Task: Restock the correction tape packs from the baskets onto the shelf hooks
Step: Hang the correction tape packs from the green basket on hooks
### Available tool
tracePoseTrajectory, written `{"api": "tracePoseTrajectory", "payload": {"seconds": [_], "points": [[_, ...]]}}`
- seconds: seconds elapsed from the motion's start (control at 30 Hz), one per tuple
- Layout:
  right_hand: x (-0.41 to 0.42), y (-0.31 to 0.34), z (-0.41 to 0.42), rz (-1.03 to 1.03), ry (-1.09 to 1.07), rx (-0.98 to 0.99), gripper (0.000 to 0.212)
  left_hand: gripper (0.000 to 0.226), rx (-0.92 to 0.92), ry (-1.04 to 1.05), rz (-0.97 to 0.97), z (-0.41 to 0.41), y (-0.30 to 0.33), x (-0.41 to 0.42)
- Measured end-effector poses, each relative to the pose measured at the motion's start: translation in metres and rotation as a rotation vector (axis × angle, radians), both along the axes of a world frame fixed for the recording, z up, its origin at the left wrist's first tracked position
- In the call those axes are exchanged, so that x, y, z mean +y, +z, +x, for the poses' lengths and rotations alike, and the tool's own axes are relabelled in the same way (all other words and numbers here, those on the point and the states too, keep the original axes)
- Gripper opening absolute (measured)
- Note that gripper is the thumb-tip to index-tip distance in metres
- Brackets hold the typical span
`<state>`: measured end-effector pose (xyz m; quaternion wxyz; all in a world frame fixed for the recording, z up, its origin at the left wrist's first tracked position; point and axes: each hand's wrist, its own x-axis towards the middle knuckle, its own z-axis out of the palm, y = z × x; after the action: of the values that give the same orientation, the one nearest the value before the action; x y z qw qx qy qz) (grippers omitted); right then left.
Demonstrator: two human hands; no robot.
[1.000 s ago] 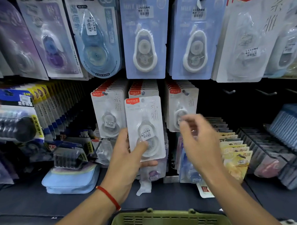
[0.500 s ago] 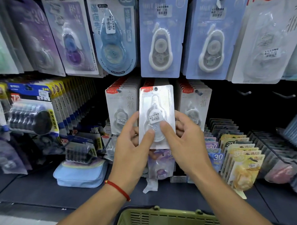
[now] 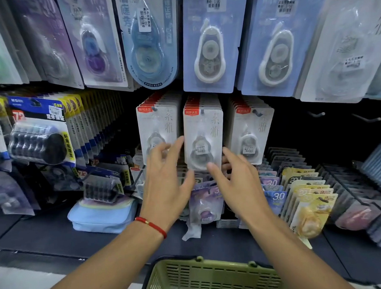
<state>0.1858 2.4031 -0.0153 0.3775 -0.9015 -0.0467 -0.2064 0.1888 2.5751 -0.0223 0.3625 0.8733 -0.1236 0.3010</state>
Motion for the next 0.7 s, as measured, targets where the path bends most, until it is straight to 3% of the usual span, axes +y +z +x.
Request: {"api": "tracePoseTrajectory", "payload": {"seconds": [0.1,0.2,0.4,0.53,0.7], "points": [[-0.013,-0.010,0.000,-0.093,-0.082,-0.013,0.050,0.073,-0.130,-0.056,0.359,0.008,-0.002,-0.005],[-0.029,-0.019,-0.002,-0.107,-0.098,-0.008,0.041,0.087,-0.003,-0.051,0.569,0.012,-0.007,-0.011],[-0.057,-0.049,-0.017,-0.181,-0.049,0.133,0.021,0.082,0.086,-0.084,0.525,0.002,-0.009,-0.011],[-0.064,-0.095,-0.036,-0.274,0.126,0.396,0.014,0.069,0.174,-0.176,0.576,-0.026,-0.034,0.001],[-0.049,-0.197,-0.073,-0.667,0.428,0.836,0.026,0.057,0.521,-0.299,0.890,-0.082,-0.133,0.044]]}}
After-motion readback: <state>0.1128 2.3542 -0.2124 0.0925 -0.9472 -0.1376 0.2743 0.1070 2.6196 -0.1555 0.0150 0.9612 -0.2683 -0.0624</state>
